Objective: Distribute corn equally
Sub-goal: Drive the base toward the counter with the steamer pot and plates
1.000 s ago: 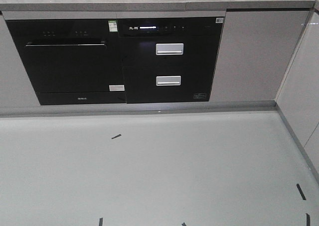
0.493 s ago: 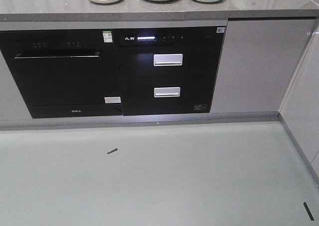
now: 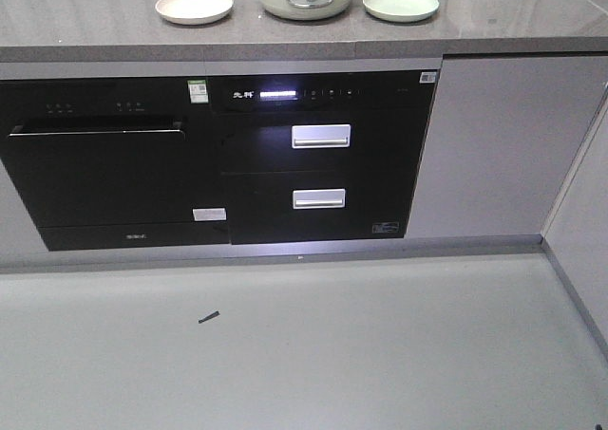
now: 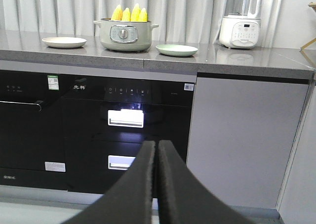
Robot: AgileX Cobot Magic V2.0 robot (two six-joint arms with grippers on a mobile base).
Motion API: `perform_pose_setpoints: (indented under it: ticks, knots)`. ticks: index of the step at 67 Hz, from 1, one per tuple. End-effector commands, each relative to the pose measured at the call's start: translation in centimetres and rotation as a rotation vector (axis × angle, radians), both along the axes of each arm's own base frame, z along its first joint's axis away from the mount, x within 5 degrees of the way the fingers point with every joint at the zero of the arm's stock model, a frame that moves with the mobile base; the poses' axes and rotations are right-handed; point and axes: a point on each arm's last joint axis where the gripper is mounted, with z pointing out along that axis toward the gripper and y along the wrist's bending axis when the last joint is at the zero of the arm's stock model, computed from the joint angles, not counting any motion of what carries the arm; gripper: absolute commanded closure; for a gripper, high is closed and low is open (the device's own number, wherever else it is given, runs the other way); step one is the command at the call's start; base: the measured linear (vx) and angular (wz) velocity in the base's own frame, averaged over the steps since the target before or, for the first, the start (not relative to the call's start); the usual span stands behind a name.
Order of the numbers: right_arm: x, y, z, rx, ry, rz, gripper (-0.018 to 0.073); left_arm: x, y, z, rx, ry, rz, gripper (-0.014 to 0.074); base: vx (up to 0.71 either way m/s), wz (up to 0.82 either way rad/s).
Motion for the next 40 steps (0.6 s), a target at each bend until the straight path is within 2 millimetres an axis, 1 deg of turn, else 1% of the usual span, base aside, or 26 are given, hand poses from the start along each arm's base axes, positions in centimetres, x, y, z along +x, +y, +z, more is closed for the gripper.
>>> perform_pose_setpoints:
  ticks: [1, 40]
  knots:
    - [0.00, 0.09, 0.16, -0.003, -0.058, 0.008, 0.0561, -0.04, -0.09, -0.27, -0.004, -0.063, -0.009, 0.0602, 0.22, -0.03]
    - [0.00, 0.09, 0.16, -0.003, -0.058, 0.008, 0.0561, -0.04, -0.09, -0.27, -0.004, -0.063, -0.009, 0.0602, 0.20, 0.01]
